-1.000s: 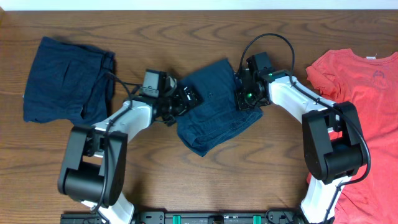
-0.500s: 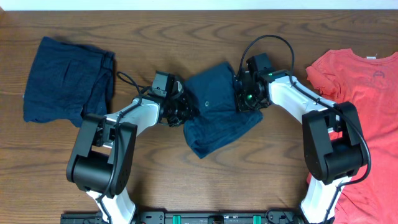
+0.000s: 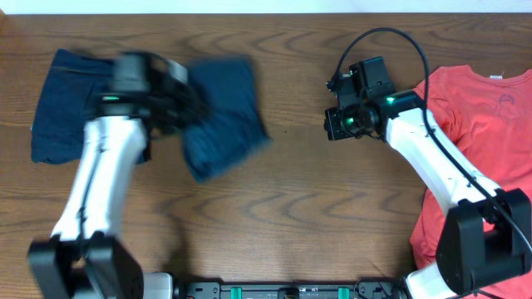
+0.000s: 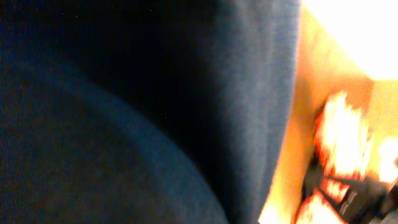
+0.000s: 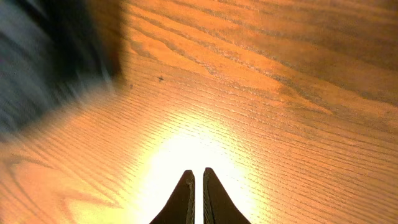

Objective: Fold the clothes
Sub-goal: 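Carry the folded shorts left with the left gripper onto the stack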

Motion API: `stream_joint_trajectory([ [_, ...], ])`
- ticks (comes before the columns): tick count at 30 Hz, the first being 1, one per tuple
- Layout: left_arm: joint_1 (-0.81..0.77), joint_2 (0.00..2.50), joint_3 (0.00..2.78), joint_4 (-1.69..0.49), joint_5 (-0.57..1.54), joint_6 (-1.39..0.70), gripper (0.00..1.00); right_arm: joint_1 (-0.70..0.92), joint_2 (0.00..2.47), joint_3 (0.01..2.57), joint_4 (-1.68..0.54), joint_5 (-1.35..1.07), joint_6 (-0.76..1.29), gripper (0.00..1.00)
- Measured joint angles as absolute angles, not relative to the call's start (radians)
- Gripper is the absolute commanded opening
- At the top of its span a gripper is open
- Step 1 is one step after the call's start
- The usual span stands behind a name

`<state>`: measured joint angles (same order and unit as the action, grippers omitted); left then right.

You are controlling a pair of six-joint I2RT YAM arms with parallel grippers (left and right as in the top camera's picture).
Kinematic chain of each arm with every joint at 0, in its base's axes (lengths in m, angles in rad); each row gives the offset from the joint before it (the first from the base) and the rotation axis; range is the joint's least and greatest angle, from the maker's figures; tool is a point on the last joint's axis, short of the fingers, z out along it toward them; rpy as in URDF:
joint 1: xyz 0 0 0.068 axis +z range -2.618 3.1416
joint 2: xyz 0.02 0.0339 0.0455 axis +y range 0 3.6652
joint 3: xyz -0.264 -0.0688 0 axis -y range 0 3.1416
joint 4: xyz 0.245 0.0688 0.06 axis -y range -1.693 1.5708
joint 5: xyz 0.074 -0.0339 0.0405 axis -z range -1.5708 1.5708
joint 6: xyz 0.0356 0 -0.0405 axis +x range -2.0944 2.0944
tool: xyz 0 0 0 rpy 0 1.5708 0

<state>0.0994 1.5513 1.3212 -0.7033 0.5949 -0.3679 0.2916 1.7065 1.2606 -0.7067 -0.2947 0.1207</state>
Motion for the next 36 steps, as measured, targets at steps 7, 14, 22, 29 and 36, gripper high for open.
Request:
stream_joint_trajectory([
  [7,0.450,1.540,1.389,-0.575,0.589,-0.368,0.06,0.292,1.705,1.261,-0.707,-0.295,0.121,0.06],
  [14,0.651,1.630,1.389,-0.509,0.572,-0.377,0.52,0.292,1.705,1.261,-0.707,-0.295,0.121,0.06],
  [22,0.736,1.850,1.389,-0.613,0.557,-0.378,0.99,0.292,1.705,1.261,-0.718,-0.295,0.125,0.06],
  [29,0.834,1.845,1.388,-0.727,0.520,-0.337,0.98,0.292,1.705,1.261,-0.725,-0.295,0.125,0.06],
  [36,0.897,1.701,1.388,-0.834,0.511,-0.268,0.46,0.292,1.705,1.261,-0.725,-0.295,0.125,0.07],
])
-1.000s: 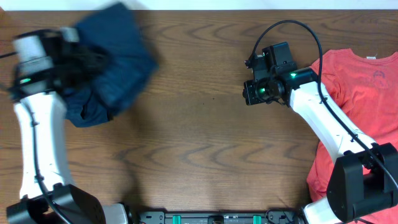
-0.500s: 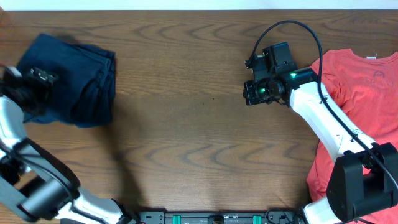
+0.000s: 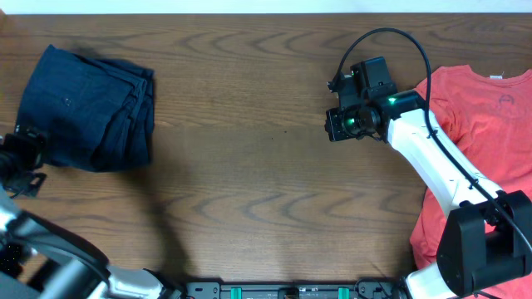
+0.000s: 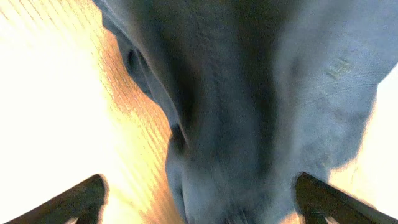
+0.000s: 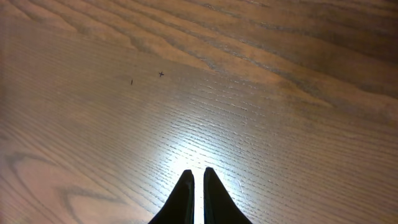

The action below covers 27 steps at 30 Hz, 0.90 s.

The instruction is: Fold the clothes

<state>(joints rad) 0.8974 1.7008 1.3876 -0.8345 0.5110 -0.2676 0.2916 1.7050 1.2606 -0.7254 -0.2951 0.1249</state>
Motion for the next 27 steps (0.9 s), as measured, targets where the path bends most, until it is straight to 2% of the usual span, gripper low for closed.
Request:
stream_joint_trajectory([
  [2,0.896,1.635,1.388,-0.831,0.510,-0.255,0.06,0.292,1.705,1.261,-0.725,-0.295,0.125,0.07],
  [10,0.799,1.467,1.391,-0.601,0.464,-0.231,0.06,0.292,1.705,1.261,-0.713,-0.295,0.126,0.08],
  [16,0.636,1.618,1.398,-0.419,0.343,-0.227,0.07,0.292,1.705,1.261,-0.713,-0.295,0.145,0.09],
  [19,0.583,1.782,1.399,-0.361,0.319,-0.223,0.17,0.292,1.705,1.261,-0.713,-0.295,0.160,0.09],
  [20,0.571,1.840,1.399,-0.352,0.312,-0.221,0.17,0.292,1.705,1.261,-0.714,-0.295,0.162,0.08],
  [22,0.554,1.953,1.399,-0.337,0.302,-0.221,0.24,0.292,1.705,1.261,-0.716,-0.295,0.169,0.08],
  [25,0.546,2.038,1.399,-0.321,0.308,-0.215,0.29,0.292,1.705,1.261,-0.718,-0.295,0.175,0.07],
  [27,0.546,2.033,1.406,-0.329,0.326,-0.202,0.40,0.292,1.705,1.261,-0.716,-0.295,0.176,0.07],
])
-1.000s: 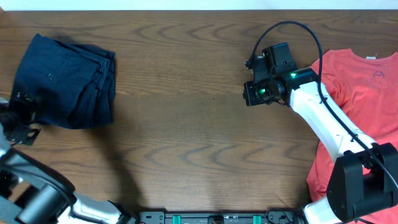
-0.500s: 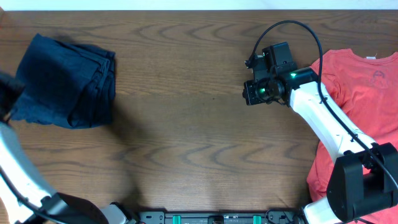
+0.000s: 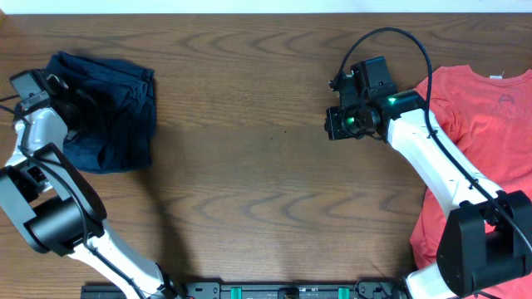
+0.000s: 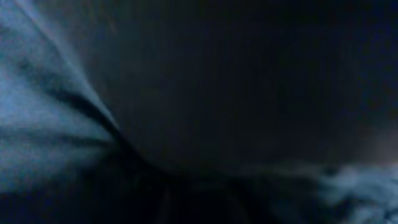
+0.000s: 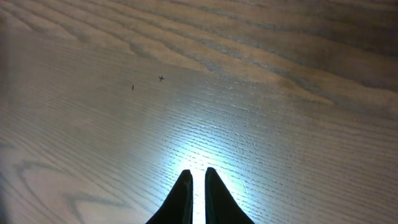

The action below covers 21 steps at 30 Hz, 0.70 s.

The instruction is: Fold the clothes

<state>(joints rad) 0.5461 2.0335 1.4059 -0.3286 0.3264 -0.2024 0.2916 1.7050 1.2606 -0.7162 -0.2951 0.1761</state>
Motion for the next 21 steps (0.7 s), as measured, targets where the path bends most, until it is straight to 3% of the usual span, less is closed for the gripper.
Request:
stream_joint_trajectory([
  [4,0.540,2.018,1.411,-0.361,0.356,-0.181,0.52,0.292,1.705,1.261,-0.710,-0.295,0.176,0.07],
  [8,0.535,1.933,1.410,-0.472,0.380,-0.160,0.58,0.292,1.693,1.261,-0.710,-0.292,0.176,0.07],
  [12,0.519,1.725,1.407,-0.622,0.406,-0.097,0.59,0.292,1.598,1.261,-0.709,-0.263,0.176,0.08],
  [15,0.488,1.522,1.408,-0.744,0.417,-0.020,0.66,0.292,1.472,1.261,-0.707,-0.226,0.174,0.10],
  [18,0.437,1.324,1.409,-0.862,0.420,0.050,0.71,0.291,1.335,1.261,-0.698,-0.194,0.164,0.20],
  [21,0.390,1.148,1.410,-0.964,0.414,0.088,0.98,0.291,1.213,1.261,-0.699,-0.179,0.139,0.39],
])
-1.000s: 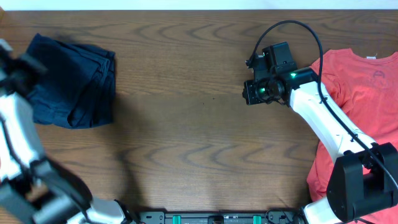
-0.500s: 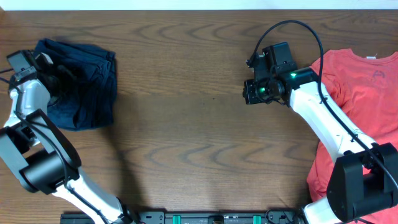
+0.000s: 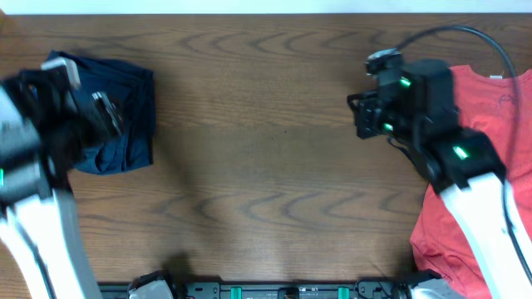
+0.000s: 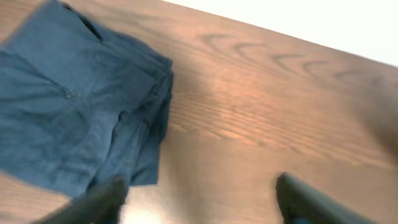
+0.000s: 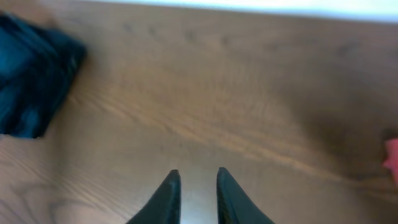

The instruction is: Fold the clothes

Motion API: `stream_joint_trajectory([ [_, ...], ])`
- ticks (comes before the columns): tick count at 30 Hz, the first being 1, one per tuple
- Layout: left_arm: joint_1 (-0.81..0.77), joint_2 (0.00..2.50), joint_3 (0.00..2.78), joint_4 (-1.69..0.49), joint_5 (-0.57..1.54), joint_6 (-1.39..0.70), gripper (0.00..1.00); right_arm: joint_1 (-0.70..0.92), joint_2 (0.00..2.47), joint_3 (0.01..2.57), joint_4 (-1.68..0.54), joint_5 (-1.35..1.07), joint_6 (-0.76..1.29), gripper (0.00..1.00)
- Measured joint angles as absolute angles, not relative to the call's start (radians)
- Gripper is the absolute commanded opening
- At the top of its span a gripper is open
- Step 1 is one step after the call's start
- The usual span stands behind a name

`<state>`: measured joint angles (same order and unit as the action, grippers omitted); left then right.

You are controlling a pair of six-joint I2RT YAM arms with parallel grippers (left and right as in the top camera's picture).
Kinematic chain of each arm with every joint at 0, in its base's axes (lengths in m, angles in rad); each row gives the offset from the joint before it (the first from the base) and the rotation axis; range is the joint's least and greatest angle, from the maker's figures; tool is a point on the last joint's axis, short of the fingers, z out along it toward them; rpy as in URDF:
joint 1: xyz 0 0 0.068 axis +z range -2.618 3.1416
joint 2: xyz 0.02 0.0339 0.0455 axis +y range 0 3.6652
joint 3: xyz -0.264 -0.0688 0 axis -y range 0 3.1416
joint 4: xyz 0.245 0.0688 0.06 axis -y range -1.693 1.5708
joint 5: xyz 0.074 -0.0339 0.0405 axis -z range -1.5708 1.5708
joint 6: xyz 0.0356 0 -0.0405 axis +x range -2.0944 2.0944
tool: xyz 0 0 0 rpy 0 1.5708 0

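A navy garment [image 3: 125,104] lies folded in a thick bundle at the table's far left; the left wrist view shows the navy garment [image 4: 74,124] with layered edges. My left gripper [image 3: 98,116], blurred, hangs over the bundle's near side. In its own view the left gripper [image 4: 202,199] is open wide with nothing between the fingers. A red T-shirt [image 3: 486,158] lies spread at the right edge. My right gripper [image 3: 366,116] is raised just left of the shirt. The right gripper [image 5: 198,190] has its fingers slightly apart over bare wood.
The wooden table [image 3: 266,166] runs between the two garments. A black cable [image 3: 465,33] arcs over the right arm. The table's far edge meets a white wall [image 4: 323,25]. A sliver of red cloth [image 5: 392,158] shows at the right wrist view's edge.
My left gripper was pressed into the navy cloth; now it is off it, open, with the bundle in view. The right arm has shifted right and up, and its fingers have parted slightly.
First my left arm was over the navy garment spread at the left-centre, cloth filling its view. Then the garment lay folded at the far left with my open gripper beside it. Then the gripper was against the bundle, and now it is clear of it.
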<state>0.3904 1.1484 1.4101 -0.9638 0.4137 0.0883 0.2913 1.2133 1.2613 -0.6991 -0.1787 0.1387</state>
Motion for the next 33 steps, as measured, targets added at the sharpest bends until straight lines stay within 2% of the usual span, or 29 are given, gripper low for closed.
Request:
stream_joint_trajectory([
  [1,0.383,1.096,1.411,-0.988,0.406,0.101,0.98,0.291,1.167,1.261,-0.709,-0.174,0.131,0.52],
  [2,0.378,1.040,1.411,-1.010,0.397,0.110,0.98,0.291,1.140,1.262,-0.719,-0.172,0.125,0.80],
  [3,0.377,0.992,1.411,-1.023,0.384,0.112,0.98,0.291,1.109,1.262,-0.732,-0.170,0.116,0.99],
  [9,0.377,0.769,1.411,-1.092,0.330,0.128,0.98,0.291,0.958,1.262,-0.833,-0.162,0.101,0.99],
  [13,0.377,0.709,1.411,-1.096,0.318,0.132,0.98,0.291,0.915,1.262,-0.897,-0.160,0.101,0.99],
  [33,0.377,0.702,1.411,-1.097,0.307,0.132,0.98,0.291,0.900,1.262,-1.114,-0.141,0.095,0.99],
])
